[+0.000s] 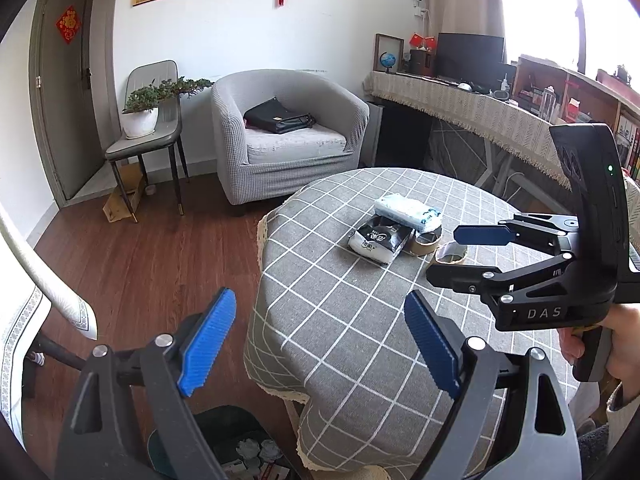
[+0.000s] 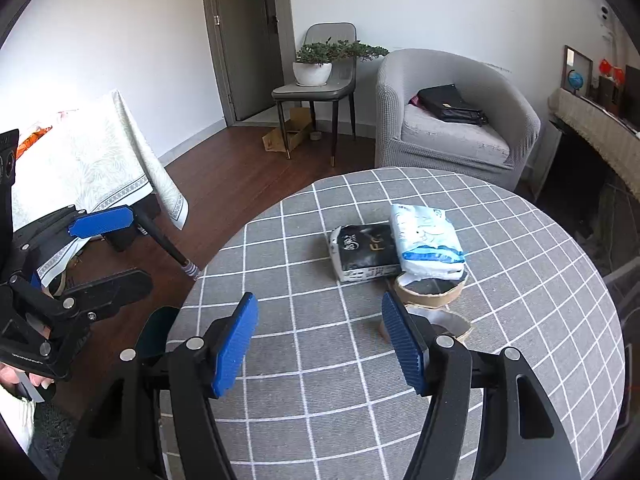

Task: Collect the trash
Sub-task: 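Move both tools back over the table toward the packages, then grasp the blue-and-white wipes package with the right tool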

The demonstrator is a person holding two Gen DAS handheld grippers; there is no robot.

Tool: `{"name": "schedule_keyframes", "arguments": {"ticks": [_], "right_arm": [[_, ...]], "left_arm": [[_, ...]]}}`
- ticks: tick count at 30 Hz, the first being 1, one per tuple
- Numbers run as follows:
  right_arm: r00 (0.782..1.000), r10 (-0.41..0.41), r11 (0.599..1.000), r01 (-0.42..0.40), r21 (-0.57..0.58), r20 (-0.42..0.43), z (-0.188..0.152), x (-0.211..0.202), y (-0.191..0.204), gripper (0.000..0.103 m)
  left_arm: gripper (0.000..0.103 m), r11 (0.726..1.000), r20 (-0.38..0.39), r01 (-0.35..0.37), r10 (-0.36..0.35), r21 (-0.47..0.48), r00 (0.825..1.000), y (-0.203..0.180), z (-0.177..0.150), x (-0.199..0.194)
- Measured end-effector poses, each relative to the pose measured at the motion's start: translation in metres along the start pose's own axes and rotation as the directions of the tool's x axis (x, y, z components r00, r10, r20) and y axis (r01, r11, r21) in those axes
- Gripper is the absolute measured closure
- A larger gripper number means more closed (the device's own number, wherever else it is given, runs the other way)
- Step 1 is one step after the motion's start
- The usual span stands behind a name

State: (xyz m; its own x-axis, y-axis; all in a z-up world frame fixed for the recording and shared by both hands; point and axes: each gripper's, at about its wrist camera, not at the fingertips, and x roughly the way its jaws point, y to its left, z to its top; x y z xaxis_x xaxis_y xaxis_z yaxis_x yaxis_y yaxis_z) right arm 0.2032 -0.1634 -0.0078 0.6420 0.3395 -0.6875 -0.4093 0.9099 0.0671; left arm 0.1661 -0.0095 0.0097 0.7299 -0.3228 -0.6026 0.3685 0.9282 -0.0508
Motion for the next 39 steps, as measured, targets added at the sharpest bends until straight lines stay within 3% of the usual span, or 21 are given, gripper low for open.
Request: {"name": "schedule_keyframes", "arguments": {"ticks": [13,27,28,30,32,39], "right_arm": [[0.999,-0.035,0.995,0.035,0.088,0.003,0.025,0.018,-0.065,0.029],[0.997,-0.017,0.995,0.025,0.1,-0.078,0.036,0.067,-0.085,0.024],[0.996,-0.01,0.995,0.019,0.098,-0.084,0.037,0.069,-0.085,0.025],[0.994,0.003,0.996,0.006,0.084,-0.106,0.038,0.073,-0.086,0.042],[0.994,0.016,0.997,-0.007,0.082,-0.109,0.039,0.075,-0.088,0.051],[0.998,0.043,0.991,-0.035,0.128,-0.054,0.046,0.061,-0.11,0.051]], "left_arm": [[0.013,0.983,-0.103,0.133,-0.121,0.125,0.987,-0.021,0.018,0.07],[0.012,0.957,-0.197,0.232,-0.197,0.174,0.961,-0.041,0.033,0.124],[0.012,0.956,-0.2,0.238,-0.202,0.175,0.959,-0.042,0.034,0.127],[0.012,0.952,-0.207,0.248,-0.21,0.179,0.956,-0.045,0.036,0.132],[0.012,0.951,-0.218,0.25,-0.209,0.181,0.953,-0.047,0.037,0.138],[0.014,0.947,-0.251,0.265,-0.215,0.184,0.944,-0.054,0.045,0.159]]}}
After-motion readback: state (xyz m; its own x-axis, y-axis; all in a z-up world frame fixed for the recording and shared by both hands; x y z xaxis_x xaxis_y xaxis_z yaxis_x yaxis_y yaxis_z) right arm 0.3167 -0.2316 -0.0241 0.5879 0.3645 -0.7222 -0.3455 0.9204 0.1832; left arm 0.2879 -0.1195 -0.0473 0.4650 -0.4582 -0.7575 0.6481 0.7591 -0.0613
